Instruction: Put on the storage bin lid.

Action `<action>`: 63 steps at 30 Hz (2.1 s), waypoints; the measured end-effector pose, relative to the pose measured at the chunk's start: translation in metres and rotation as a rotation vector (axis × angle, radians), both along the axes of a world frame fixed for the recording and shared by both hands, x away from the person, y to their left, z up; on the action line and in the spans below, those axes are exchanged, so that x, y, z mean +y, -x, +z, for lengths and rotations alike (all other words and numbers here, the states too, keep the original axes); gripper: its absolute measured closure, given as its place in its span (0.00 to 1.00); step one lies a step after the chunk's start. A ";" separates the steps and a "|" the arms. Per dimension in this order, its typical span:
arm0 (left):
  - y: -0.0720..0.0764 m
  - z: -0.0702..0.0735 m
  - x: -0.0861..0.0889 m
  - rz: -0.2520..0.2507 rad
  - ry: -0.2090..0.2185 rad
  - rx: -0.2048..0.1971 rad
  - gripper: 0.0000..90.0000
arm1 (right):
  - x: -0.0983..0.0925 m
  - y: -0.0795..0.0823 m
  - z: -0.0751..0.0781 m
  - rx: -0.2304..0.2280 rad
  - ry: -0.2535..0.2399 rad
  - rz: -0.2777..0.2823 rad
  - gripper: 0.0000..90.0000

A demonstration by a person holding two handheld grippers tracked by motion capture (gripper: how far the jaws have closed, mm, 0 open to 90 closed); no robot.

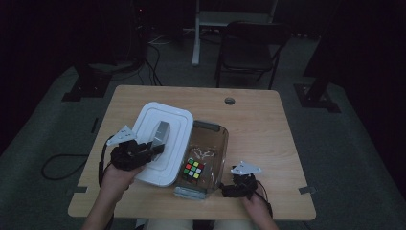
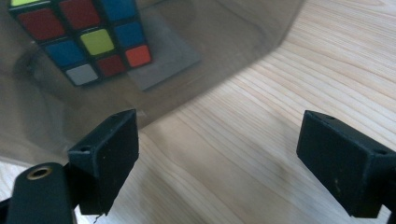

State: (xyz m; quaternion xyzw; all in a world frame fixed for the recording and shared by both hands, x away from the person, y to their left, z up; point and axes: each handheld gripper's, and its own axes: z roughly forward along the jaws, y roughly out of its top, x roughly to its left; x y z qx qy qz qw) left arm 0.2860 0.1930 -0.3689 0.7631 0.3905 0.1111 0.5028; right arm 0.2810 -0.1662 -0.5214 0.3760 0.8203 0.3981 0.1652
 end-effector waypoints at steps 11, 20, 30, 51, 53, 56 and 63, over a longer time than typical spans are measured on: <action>-0.004 0.000 -0.022 -0.073 0.002 0.012 0.81 | 0.008 -0.002 0.002 -0.015 -0.005 0.016 0.14; -0.007 -0.003 -0.034 -0.100 0.016 0.020 0.81 | -0.005 -0.003 0.004 -0.016 -0.032 -0.034 0.14; -0.013 -0.005 -0.037 -0.135 0.015 0.043 0.81 | 0.032 -0.007 -0.001 -0.007 0.017 0.037 0.14; -0.036 -0.025 -0.068 -0.183 0.020 0.149 0.80 | 0.003 -0.007 0.002 -0.031 -0.009 -0.044 0.14; -0.034 -0.027 -0.071 -0.182 0.001 0.150 0.80 | 0.002 -0.007 0.002 -0.029 -0.012 -0.045 0.14; -0.035 -0.030 -0.072 -0.166 -0.003 0.166 0.80 | 0.001 -0.008 0.002 -0.025 -0.014 -0.047 0.14; -0.034 -0.030 -0.072 -0.160 -0.018 0.171 0.80 | 0.001 -0.009 0.001 -0.020 -0.020 -0.048 0.14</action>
